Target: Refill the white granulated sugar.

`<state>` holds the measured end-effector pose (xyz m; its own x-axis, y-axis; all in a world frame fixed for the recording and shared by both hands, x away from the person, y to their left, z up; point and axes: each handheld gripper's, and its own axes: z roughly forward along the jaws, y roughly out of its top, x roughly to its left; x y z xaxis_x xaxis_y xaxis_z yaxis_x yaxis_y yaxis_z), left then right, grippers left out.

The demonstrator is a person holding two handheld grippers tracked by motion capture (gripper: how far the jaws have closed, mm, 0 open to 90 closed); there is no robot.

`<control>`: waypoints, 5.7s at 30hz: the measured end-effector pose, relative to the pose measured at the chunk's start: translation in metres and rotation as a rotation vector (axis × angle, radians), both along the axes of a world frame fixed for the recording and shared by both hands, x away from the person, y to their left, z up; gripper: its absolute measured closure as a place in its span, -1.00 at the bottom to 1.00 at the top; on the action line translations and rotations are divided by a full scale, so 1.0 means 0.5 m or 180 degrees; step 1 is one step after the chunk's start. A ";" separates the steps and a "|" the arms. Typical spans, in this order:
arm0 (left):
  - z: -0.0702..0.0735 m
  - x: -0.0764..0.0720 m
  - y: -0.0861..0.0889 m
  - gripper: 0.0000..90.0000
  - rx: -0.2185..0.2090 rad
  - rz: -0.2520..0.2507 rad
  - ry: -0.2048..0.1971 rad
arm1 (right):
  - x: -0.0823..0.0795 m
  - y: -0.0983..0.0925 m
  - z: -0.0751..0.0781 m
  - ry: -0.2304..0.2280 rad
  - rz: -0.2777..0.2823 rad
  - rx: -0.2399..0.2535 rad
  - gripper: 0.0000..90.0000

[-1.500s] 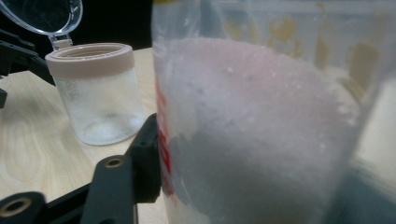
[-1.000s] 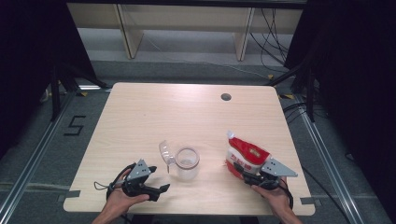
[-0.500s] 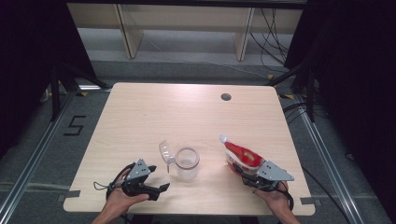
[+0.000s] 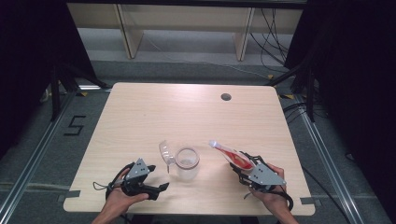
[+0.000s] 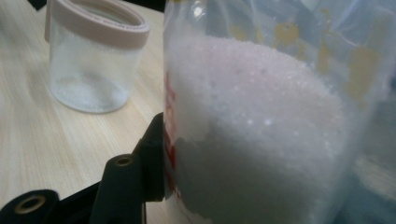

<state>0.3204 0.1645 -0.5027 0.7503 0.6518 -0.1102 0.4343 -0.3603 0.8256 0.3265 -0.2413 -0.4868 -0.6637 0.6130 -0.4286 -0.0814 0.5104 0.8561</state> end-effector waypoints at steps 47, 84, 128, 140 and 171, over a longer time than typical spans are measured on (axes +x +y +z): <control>0.003 0.003 0.002 -0.65 -0.0077 0.0019 0.0013 | 0.001 0.059 0.033 -0.1092 -0.0077 -0.1602 0.11; 0.003 0.003 0.002 -0.65 -0.0041 0.0032 0.0020 | -0.001 0.087 0.047 -0.1891 -0.0005 -0.2841 0.13; 0.002 0.002 0.002 -0.65 -0.0037 0.0060 0.0023 | -0.006 0.114 0.068 -0.2478 0.0083 -0.3484 0.18; 0.003 0.002 0.002 -0.65 -0.0019 0.0044 0.0009 | -0.008 0.116 0.068 -0.2498 0.0020 -0.3523 0.20; 0.003 0.004 0.003 -0.65 -0.0001 0.0000 -0.0023 | -0.010 0.117 0.074 -0.2521 0.0011 -0.3599 0.25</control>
